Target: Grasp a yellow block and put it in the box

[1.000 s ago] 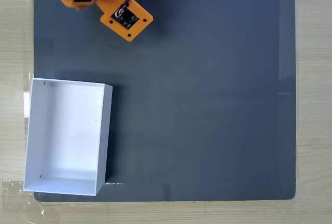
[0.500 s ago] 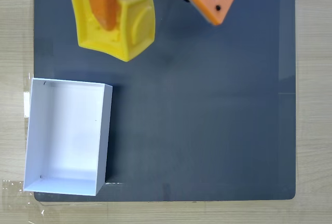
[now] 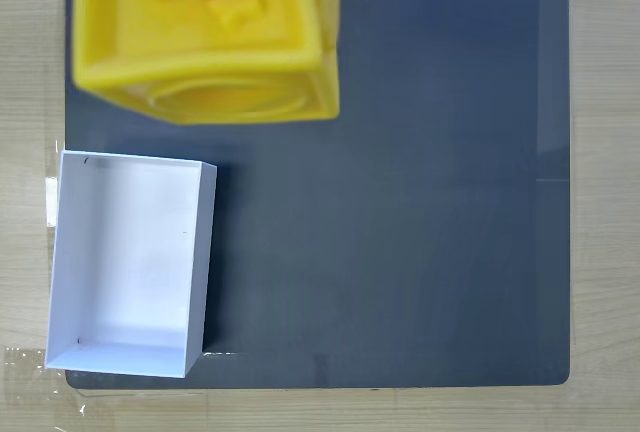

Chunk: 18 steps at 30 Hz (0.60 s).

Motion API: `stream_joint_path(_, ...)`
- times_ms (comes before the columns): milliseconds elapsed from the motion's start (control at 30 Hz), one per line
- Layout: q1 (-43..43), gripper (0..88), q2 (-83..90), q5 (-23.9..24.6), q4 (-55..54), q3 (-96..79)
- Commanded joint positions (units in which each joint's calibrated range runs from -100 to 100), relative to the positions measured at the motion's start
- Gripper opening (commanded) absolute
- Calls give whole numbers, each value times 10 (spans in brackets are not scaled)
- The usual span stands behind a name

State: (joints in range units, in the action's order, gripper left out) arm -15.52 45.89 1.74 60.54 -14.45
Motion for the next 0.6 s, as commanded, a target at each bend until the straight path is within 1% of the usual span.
stream_joint_path(0,-2,110,11,-14,-86,-45)
stream_joint_path(133,-3,110,0,-14,-158,-102)
stream_joint_path(267,-18,106,-61,-12,-249,-135)
stream_joint_path(400,-49,104,-158,-10,-308,-125)
stream_joint_path(567,-93,104,-282,-9,-346,-78)
